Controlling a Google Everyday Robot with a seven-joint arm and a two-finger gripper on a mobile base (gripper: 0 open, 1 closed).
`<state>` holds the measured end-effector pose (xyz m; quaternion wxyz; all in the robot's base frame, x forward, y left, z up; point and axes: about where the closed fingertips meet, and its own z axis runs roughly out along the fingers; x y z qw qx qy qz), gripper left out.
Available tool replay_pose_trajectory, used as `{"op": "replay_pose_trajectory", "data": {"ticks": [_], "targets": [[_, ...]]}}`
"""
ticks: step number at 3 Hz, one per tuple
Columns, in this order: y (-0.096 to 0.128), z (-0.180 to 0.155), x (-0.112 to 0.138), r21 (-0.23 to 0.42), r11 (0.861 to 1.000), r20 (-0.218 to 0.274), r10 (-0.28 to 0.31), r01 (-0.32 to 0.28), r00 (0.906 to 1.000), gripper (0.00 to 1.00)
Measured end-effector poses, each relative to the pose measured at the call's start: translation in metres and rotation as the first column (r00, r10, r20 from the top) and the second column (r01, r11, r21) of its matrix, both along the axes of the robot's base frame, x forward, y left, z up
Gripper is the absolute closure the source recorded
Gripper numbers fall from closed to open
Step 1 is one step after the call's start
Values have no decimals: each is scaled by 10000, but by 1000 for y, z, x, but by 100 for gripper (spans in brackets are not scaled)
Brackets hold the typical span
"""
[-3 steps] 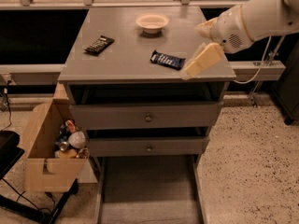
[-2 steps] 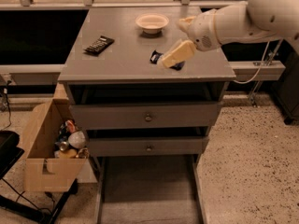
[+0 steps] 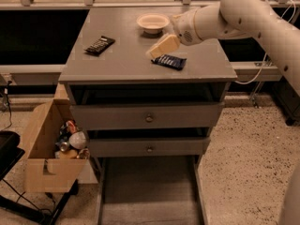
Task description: Place rxbar blueberry into bottom drawer
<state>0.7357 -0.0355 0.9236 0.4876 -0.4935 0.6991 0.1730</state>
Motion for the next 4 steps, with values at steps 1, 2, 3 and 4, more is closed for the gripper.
{"op": "replay_pose_trajectory", "data": {"ticks": [1,2,3,4], "targets": [[-25,-21,30,59,9954,-891,-952,961,9915,0],[-49,-60,46,-166,9831,-2016,-1818,1823,9624,0],[-52,-85,46,-687,9780,-2451,-2080,1970,9469,0],[-52,-108,44,-1327,9714,-2724,-2268,1969,9351,0]]}}
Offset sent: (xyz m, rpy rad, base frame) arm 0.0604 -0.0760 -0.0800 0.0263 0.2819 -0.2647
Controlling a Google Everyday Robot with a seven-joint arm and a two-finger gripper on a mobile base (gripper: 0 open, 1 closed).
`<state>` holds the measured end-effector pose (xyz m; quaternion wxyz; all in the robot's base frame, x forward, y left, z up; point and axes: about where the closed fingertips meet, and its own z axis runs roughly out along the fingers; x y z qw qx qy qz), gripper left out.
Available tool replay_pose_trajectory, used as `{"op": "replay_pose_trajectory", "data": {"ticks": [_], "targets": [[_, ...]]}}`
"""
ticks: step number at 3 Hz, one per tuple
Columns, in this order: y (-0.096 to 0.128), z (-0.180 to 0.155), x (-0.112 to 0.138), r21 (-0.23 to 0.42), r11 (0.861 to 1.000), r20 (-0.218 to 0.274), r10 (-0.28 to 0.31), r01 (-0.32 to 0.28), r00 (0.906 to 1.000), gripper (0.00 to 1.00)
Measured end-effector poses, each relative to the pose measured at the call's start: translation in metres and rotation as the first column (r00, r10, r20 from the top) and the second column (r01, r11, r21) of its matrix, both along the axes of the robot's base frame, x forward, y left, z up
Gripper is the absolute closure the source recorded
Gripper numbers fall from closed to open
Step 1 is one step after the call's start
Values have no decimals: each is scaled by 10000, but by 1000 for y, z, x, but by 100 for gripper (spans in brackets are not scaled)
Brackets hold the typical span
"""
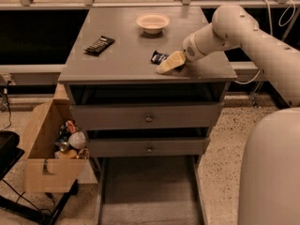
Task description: Place rxbar blueberry into bottom drawer
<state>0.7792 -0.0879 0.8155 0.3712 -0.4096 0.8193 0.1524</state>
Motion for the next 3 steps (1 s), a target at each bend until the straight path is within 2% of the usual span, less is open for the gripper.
{"op": "replay_pose_trajectory", "data": {"ticks": [1,3], "targets": [[0,-16,-8,-488,9987,-338,121,-137,9994,18],[0,2,-8,-488,9987,-338,121,-137,9994,65]]}}
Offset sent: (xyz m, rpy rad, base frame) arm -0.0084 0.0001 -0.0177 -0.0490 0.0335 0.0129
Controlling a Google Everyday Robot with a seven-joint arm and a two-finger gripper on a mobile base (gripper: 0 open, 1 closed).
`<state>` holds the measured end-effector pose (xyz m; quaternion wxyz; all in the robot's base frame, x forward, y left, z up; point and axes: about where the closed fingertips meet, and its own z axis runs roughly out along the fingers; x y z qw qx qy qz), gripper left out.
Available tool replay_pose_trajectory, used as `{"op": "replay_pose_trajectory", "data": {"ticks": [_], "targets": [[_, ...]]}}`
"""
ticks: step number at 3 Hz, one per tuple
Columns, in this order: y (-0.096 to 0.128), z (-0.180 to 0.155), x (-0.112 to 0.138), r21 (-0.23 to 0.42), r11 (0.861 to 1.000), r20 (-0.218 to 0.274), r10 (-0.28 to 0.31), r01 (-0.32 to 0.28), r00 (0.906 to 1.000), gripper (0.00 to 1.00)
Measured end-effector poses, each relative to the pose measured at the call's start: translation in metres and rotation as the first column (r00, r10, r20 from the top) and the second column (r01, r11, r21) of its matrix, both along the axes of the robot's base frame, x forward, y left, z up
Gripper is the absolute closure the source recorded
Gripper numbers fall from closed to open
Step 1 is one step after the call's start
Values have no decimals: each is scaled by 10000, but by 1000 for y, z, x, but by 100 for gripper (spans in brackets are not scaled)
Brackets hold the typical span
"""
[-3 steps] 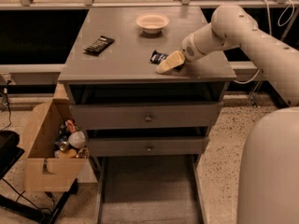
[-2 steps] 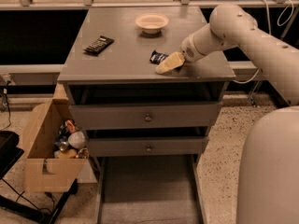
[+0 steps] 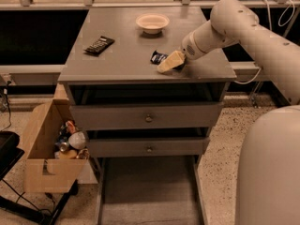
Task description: Place rxbar blueberry into bottom drawer
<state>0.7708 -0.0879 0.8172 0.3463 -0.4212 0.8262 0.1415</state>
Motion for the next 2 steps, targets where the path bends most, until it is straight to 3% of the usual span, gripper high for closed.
{"op": "replay_pose_trajectory", "data": {"ticks": [1,2], "targets": [[0,5,0,0,10000,0,0,0,10000,88],[0,9,0,0,10000,0,1,-1,10000,100]]}}
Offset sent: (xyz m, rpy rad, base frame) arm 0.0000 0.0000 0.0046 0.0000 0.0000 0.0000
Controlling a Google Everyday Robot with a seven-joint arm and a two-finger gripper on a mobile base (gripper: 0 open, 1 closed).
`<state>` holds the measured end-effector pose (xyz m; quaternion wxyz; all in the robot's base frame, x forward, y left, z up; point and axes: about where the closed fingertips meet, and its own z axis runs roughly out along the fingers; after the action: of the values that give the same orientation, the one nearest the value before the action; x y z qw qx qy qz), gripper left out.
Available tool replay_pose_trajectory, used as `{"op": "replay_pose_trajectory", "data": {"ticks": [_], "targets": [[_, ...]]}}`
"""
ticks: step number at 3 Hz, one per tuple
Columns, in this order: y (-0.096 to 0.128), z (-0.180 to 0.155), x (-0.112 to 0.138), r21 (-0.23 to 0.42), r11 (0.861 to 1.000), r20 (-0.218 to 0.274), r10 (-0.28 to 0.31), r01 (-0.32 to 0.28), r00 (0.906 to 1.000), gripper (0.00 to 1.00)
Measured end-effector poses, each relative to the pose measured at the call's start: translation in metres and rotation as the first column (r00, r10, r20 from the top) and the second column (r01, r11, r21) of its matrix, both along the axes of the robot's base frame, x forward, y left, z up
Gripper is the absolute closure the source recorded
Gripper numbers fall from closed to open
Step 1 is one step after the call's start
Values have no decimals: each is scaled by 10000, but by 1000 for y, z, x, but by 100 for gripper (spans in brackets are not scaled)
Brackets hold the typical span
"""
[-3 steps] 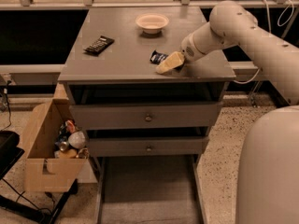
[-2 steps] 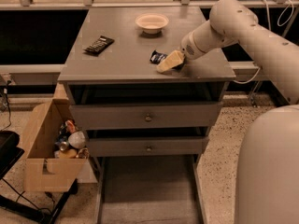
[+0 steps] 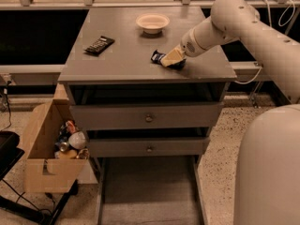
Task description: Place rxbar blueberry into bottom drawer
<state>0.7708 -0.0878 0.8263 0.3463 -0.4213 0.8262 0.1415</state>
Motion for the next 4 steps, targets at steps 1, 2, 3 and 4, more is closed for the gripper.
{"op": "replay_pose_trajectory", "data": {"ticks": [1,2,3,4], "targets": [[0,0,0,0,10000,-1,0,0,10000,100],[3,15,-2,204,9998,169,-58,55,9998,100],[4,81,-30,-236,9985,1005,-477,503,9938,100],[-4,119,-71,-1080,9831,1587,-1296,1477,9788,100]]}}
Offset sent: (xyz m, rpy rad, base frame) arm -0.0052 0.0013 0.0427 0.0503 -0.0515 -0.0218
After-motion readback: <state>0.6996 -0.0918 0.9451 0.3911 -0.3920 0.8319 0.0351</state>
